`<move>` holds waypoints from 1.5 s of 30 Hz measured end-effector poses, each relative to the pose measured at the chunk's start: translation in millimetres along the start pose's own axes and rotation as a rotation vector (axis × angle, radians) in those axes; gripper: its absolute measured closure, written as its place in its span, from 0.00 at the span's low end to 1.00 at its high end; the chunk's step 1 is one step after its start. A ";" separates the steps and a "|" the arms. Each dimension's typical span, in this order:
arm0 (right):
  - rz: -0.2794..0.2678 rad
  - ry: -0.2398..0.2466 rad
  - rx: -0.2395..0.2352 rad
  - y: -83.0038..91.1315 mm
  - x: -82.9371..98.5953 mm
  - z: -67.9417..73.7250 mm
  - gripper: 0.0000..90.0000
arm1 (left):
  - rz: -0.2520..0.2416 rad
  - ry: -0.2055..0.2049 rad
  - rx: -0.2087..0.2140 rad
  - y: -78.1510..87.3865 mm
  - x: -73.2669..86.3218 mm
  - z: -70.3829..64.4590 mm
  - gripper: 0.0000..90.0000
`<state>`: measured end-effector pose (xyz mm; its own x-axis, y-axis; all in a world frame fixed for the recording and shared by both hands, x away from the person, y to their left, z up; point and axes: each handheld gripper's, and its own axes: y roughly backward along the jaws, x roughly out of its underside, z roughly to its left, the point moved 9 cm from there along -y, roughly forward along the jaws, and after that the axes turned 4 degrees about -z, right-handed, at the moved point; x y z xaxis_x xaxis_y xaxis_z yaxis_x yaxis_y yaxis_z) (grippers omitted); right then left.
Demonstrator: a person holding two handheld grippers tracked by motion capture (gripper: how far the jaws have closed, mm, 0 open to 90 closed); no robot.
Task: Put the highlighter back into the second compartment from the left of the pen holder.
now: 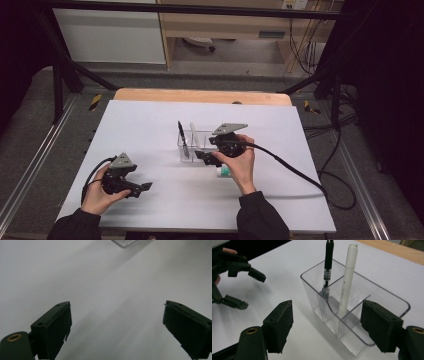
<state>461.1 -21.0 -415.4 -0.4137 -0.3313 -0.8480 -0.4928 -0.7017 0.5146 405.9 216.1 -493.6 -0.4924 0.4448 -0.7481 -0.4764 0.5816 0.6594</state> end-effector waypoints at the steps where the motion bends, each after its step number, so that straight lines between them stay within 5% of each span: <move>1: 0.014 -0.002 -0.005 2.0 1.7 0.7 0.29 | 0.000 0.000 0.001 0.0 -0.1 -0.2 0.09; 5: 0.029 -0.010 -0.019 11.2 6.6 0.9 0.29 | 0.002 0.001 -0.001 -0.3 0.2 -0.2 0.09; 25: 0.068 -0.010 0.074 64.7 40.3 -29.0 0.22 | 0.004 -0.027 0.012 -2.6 -5.0 -10.8 0.09; 45: 0.133 -0.042 0.074 95.9 87.0 -44.8 0.17 | 0.019 -0.120 0.085 -18.8 -26.1 -49.2 0.07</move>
<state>412.2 -145.3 -445.5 -0.5101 -0.3906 -0.7663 -0.4855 -0.6047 0.6314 391.8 160.0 -482.7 -0.4079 0.5315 -0.7424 -0.4017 0.6258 0.6686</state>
